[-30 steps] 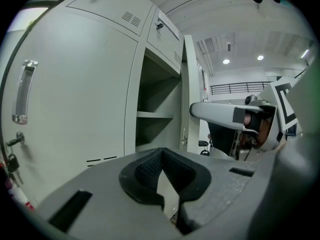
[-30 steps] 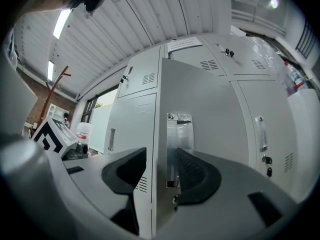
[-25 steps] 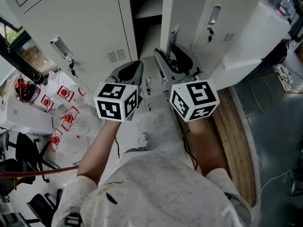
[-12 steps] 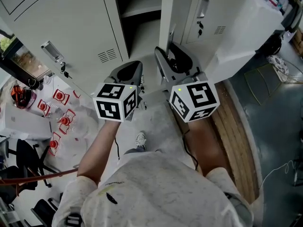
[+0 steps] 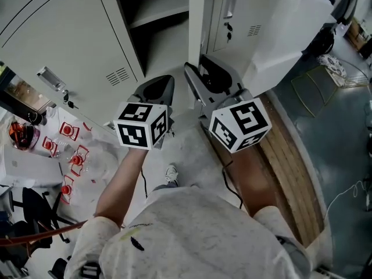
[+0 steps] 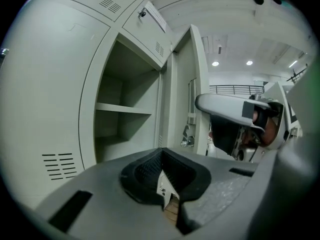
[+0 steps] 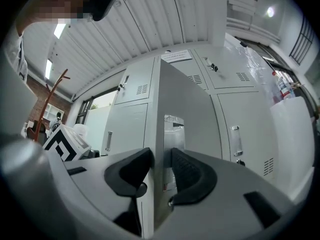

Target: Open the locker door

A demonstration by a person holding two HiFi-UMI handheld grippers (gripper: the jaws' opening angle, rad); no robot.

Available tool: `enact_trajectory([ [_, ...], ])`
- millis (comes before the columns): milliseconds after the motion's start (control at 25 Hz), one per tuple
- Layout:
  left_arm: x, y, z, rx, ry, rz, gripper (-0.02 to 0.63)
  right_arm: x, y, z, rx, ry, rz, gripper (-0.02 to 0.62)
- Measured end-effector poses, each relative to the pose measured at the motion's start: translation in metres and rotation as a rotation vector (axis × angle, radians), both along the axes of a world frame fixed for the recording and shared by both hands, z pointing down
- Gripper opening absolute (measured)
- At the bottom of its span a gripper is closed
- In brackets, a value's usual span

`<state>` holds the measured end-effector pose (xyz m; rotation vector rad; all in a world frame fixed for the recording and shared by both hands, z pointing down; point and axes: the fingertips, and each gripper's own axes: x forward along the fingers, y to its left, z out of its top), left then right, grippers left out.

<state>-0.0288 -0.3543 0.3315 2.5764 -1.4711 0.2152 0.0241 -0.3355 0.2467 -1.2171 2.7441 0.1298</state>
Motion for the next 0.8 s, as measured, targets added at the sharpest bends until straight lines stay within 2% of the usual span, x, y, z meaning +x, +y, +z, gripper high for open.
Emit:
enact_trajectory([
  [360,0.027,-0.009,-0.001,0.0,0.009,0.084,0.006,0.028,0.005,-0.001,0.004,-0.021,0.018,0.135],
  [800,0.07,-0.015,0.0,-0.002,0.016,0.209,0.006,0.069,0.007,0.0,0.007,-0.037,0.132,0.132],
])
